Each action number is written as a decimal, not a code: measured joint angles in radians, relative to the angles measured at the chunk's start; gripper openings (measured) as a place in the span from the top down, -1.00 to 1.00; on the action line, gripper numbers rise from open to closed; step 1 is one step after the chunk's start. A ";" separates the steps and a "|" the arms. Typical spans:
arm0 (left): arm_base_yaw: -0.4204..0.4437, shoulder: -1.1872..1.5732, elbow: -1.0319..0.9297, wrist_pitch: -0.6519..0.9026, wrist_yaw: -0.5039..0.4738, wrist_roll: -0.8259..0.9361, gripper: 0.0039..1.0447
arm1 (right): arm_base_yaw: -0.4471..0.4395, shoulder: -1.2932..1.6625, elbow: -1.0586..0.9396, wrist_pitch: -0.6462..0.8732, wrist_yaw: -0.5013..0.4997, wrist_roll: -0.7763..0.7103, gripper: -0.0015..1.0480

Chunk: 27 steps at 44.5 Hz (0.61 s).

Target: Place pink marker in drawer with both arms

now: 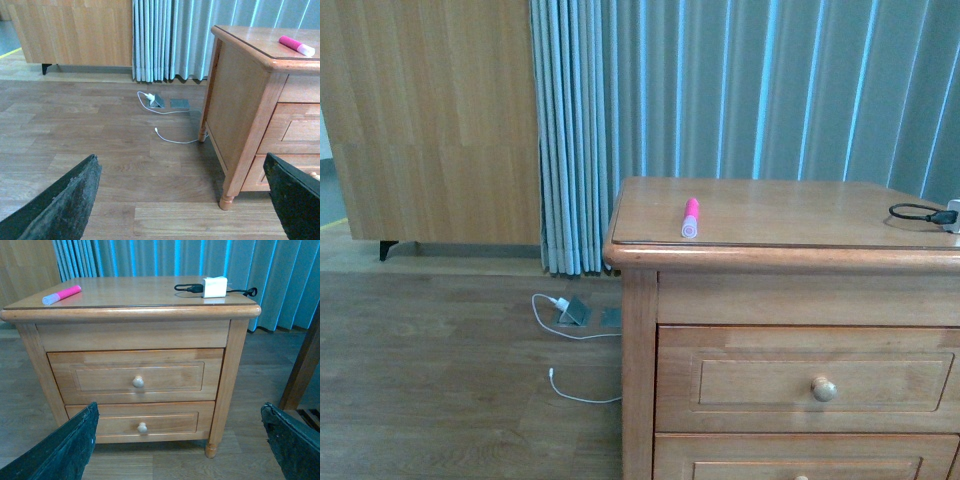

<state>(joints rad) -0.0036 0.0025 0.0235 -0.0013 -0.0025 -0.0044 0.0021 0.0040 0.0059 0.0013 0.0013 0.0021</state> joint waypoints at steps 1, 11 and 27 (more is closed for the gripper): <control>0.000 0.000 0.000 0.000 0.000 0.000 -0.89 | 0.000 0.000 0.000 0.000 0.000 0.000 -0.84; 0.000 0.000 0.000 0.000 0.000 0.000 -0.89 | 0.000 0.000 0.000 0.000 0.000 0.000 -0.84; 0.000 0.000 0.000 0.000 0.000 0.000 -0.89 | 0.000 0.000 0.000 0.000 0.000 0.000 -0.84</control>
<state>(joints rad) -0.0036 0.0025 0.0235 -0.0013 -0.0021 -0.0044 0.0021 0.0040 0.0059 0.0013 0.0013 0.0021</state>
